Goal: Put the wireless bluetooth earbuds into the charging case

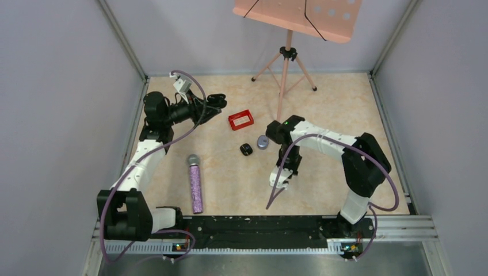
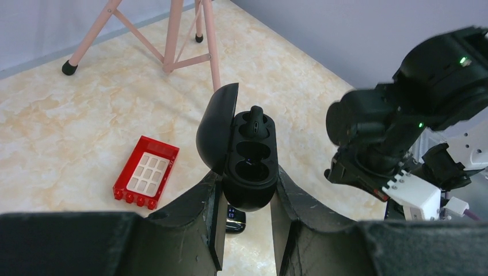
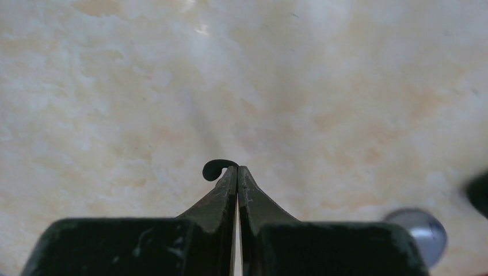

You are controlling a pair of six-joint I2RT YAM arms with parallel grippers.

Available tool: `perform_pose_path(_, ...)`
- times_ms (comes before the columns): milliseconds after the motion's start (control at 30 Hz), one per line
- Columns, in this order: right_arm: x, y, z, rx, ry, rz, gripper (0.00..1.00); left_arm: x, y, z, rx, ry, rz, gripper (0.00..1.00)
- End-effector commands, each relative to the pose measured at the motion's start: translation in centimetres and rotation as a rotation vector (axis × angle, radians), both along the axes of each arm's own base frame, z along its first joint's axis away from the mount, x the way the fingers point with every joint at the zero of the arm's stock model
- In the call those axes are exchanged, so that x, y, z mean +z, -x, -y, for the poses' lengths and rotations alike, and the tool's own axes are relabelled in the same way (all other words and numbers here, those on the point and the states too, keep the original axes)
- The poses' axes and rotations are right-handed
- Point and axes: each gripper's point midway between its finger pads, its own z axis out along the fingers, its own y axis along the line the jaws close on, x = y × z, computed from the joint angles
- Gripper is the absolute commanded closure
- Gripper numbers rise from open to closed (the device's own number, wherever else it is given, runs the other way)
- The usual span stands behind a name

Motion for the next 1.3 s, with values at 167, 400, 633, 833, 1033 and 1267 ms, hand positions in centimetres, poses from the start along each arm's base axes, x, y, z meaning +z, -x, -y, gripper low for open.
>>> perform_pose_path(167, 5.1, -1.4, -3.4, -0.532, -0.194, -0.129, 1.0, 1.4, -0.5, 0.0, 0.002, 0.027, 0.032, 1.0)
perform_pose_path(400, 12.3, -7.9, -9.9, -1.181, -0.512, -0.302, 1.0, 0.2, -0.5, 0.4, -0.006, 0.033, 0.003, 1.0)
perform_pose_path(633, 16.6, -10.3, -11.2, -1.361, -0.741, -0.265, 1.0, 0.2, -1.3, 1.6, -0.041, 0.039, -0.007, 1.0)
perform_pose_path(833, 6.9, -6.6, -7.5, -1.24, -0.34, -0.274, 0.87, -0.5, -1.1, 1.5, -0.022, 0.046, -0.039, 1.0)
perform_pose_path(1033, 2.7, -7.3, -5.9, -1.111, -0.19, -0.219, 0.77, -1.3, -0.6, 1.1, -0.009, 0.028, -0.048, 1.0)
perform_pose_path(1267, 0.3, -7.8, -5.2, -1.006, -0.102, -0.211, 0.74, -0.9, -0.5, 0.8, -0.004, 0.012, -0.03, 1.0)
